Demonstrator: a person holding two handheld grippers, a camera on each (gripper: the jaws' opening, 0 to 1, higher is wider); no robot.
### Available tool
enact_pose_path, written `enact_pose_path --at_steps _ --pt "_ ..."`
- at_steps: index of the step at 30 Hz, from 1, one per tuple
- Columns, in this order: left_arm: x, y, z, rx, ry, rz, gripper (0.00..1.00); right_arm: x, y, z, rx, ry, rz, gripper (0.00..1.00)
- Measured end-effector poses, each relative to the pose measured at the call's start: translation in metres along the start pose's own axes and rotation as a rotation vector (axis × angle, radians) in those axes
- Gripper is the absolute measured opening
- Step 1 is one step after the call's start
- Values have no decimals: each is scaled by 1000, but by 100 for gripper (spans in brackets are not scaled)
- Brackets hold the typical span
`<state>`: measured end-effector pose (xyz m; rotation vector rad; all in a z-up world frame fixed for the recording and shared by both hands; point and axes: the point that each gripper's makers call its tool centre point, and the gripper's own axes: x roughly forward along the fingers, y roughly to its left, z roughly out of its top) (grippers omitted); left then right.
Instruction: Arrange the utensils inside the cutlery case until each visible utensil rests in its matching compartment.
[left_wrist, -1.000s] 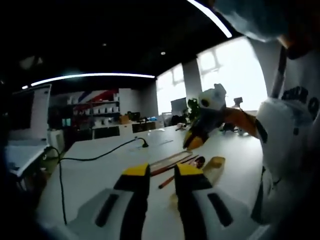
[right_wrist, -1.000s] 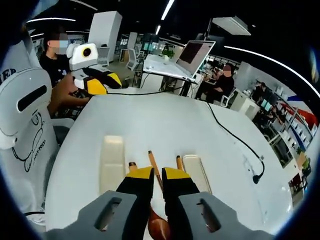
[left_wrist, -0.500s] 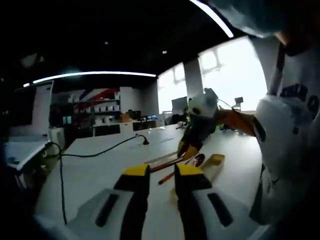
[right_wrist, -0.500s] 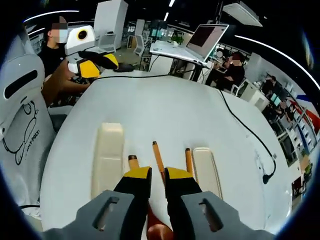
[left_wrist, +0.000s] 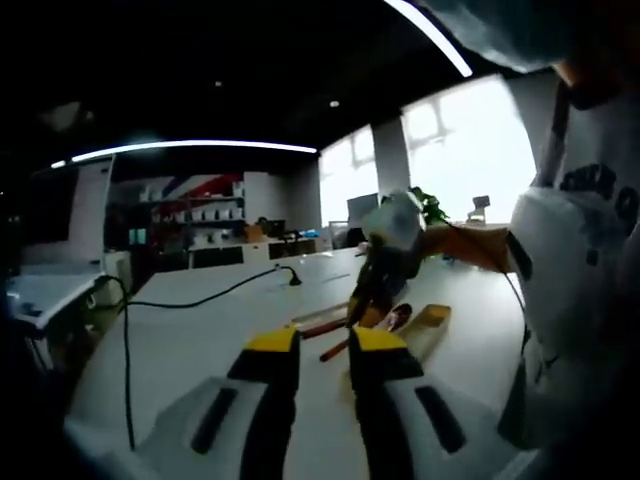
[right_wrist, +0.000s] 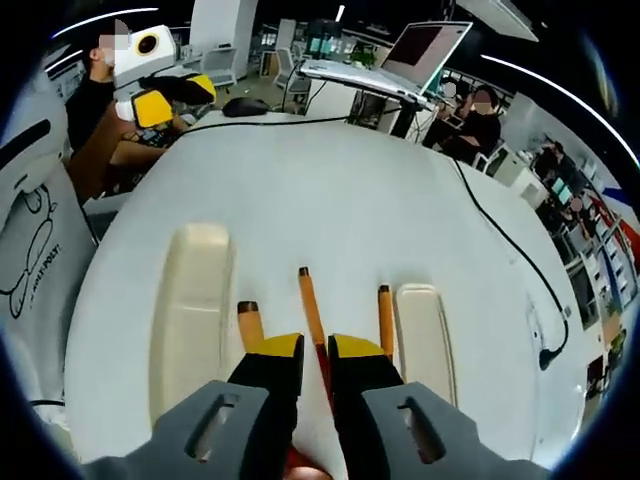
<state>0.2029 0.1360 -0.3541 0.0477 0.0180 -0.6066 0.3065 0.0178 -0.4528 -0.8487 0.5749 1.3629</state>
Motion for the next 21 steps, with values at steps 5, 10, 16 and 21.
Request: enact_pose_path --at_steps 5,10,16,21 --pt "-1 2 -2 -4 1 3 21 9 -1 -5 -3 25 16 9" --pt "-2 4 -5 -11 6 7 21 11 -3 -9 -1 40 21 9" --pt "-1 5 -6 -12 6 8 21 12 -2 -11 -3 44 36 9" --pt "0 5 -8 -11 12 11 21 13 -2 -11 9 37 45 8"
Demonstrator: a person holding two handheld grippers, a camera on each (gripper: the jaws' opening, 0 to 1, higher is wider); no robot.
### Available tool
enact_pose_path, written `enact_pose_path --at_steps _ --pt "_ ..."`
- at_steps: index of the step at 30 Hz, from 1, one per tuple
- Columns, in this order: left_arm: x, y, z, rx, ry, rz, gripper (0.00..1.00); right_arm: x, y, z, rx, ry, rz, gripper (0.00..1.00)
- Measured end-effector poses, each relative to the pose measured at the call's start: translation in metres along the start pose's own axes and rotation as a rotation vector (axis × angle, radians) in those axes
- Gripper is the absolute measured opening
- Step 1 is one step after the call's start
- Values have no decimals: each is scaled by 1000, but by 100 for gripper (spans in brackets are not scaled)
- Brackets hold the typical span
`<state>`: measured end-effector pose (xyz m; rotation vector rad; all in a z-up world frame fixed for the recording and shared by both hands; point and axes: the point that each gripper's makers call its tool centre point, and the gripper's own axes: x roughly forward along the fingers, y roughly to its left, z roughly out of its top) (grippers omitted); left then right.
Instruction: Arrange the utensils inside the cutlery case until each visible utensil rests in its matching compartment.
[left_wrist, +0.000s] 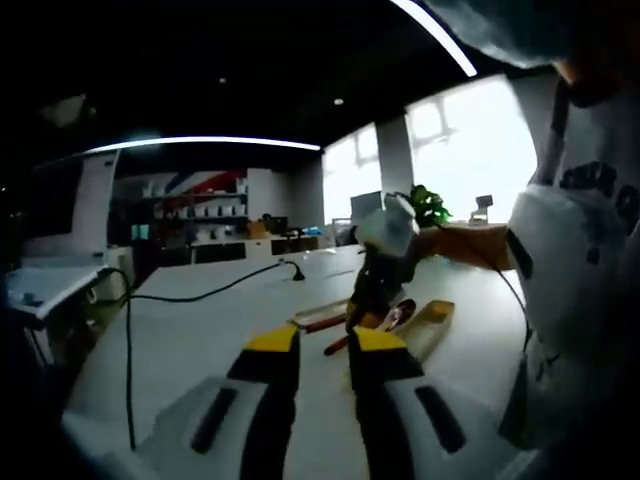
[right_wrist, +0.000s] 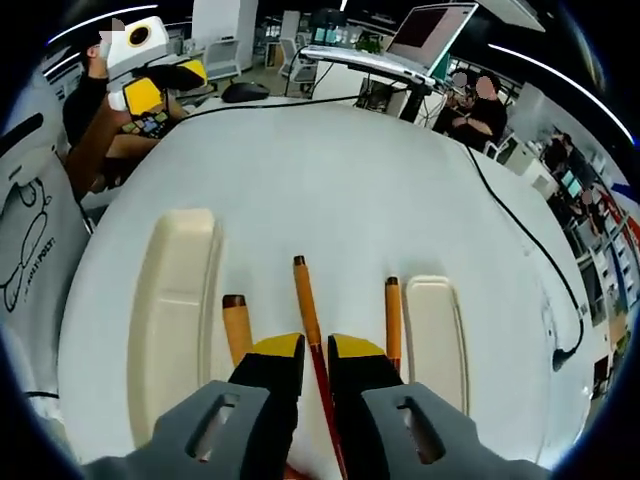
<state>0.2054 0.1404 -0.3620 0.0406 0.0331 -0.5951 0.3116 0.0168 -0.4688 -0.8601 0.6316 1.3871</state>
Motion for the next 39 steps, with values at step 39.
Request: enact_pose_path --at_steps 39 --pt "0 -15 10 18 -9 -37 21 -36 -5 22 -25 -28 -114 3"
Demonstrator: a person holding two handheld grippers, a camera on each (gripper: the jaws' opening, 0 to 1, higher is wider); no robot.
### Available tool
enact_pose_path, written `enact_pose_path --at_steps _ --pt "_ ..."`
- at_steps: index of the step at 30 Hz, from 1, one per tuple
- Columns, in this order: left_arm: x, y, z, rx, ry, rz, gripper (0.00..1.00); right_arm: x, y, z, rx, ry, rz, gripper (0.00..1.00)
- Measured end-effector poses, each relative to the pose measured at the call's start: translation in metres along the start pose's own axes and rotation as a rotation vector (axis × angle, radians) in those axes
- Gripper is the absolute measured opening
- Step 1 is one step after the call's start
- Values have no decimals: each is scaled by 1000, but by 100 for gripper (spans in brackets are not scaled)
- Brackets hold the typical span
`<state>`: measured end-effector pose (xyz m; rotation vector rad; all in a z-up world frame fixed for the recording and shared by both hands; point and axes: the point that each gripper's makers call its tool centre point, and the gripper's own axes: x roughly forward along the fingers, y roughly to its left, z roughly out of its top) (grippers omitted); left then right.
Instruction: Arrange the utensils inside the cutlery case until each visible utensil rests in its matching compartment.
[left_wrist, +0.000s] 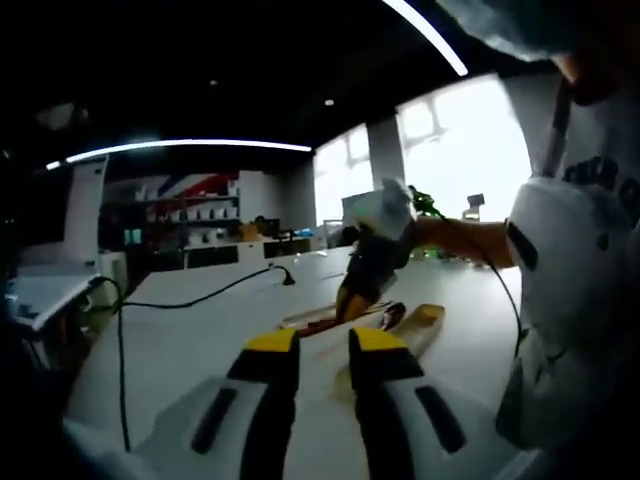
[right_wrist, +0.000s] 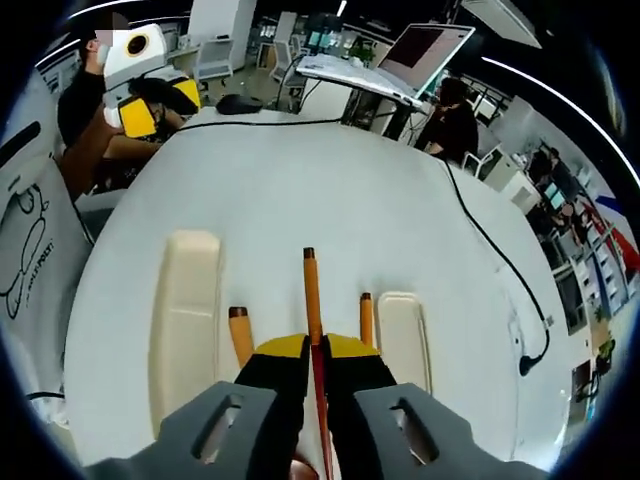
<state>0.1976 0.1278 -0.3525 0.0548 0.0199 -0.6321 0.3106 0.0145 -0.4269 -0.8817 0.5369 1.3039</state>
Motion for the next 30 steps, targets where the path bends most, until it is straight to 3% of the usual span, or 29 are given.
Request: enact_pose_path --at_steps 8,22,24,30 --pt "-3 -3 -6 -16 12 2 21 -19 -8 -3 23 1 -60 3" --pt "-6 -7 -6 -23 2 -1 21 -79 -24 4 57 -47 -209 2" --pt "-6 -7 -7 -24 2 -3 21 -86 -21 8 104 -78 -194 2" --pt "-6 -8 -6 -27 -6 -3 21 -99 -9 23 97 -105 -177 2"
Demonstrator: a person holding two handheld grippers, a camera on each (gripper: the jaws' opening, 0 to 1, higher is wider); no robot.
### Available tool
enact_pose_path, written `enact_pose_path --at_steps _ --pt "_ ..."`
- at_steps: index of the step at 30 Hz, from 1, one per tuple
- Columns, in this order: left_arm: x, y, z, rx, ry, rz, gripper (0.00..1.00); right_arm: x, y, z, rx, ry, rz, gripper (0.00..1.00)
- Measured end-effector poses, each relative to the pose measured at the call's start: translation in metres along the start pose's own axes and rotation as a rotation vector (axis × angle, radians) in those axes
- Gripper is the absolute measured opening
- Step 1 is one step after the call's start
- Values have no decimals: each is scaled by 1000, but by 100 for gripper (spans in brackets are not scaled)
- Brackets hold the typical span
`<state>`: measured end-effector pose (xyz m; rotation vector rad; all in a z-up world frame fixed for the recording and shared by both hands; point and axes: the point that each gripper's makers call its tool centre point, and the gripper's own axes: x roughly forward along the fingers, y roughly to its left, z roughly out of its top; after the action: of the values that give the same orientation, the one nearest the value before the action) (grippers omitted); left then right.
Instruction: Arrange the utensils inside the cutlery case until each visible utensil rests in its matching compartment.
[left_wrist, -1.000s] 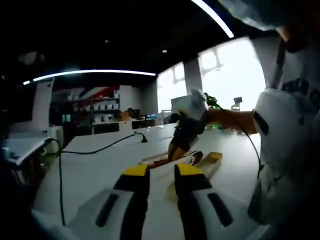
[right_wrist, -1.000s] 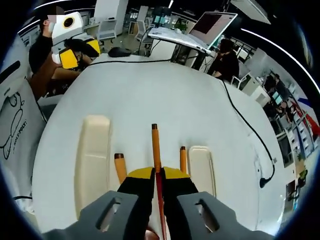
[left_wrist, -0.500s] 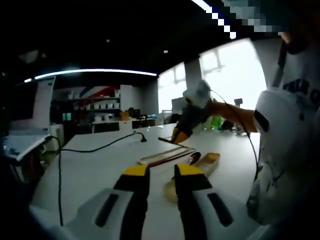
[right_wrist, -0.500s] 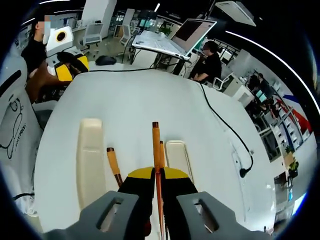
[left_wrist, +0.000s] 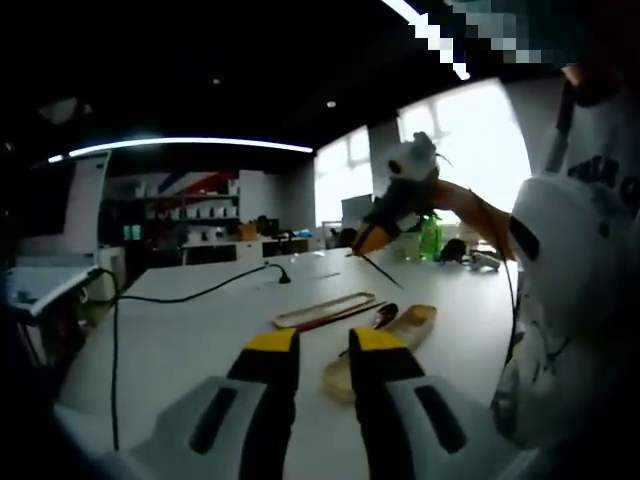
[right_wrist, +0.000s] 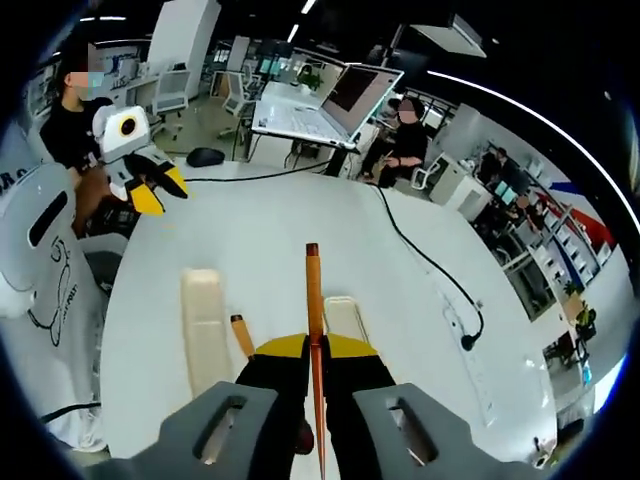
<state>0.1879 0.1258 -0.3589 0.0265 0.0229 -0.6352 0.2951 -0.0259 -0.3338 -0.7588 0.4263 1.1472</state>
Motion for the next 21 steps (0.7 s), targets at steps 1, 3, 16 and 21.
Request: enact_pose_path --at_steps 1,3,16,21 --pt "0 0 0 -1 0 -1 21 -1 3 4 1 -16 9 2" --pt "0 -1 -2 0 2 -2 21 -3 15 13 3 -29 39 2" --pt "-5 -1 -3 -9 -1 8 21 11 55 26 45 -44 190 2" --pt "-5 0 -6 -12 5 12 21 17 68 23 49 -47 225 3"
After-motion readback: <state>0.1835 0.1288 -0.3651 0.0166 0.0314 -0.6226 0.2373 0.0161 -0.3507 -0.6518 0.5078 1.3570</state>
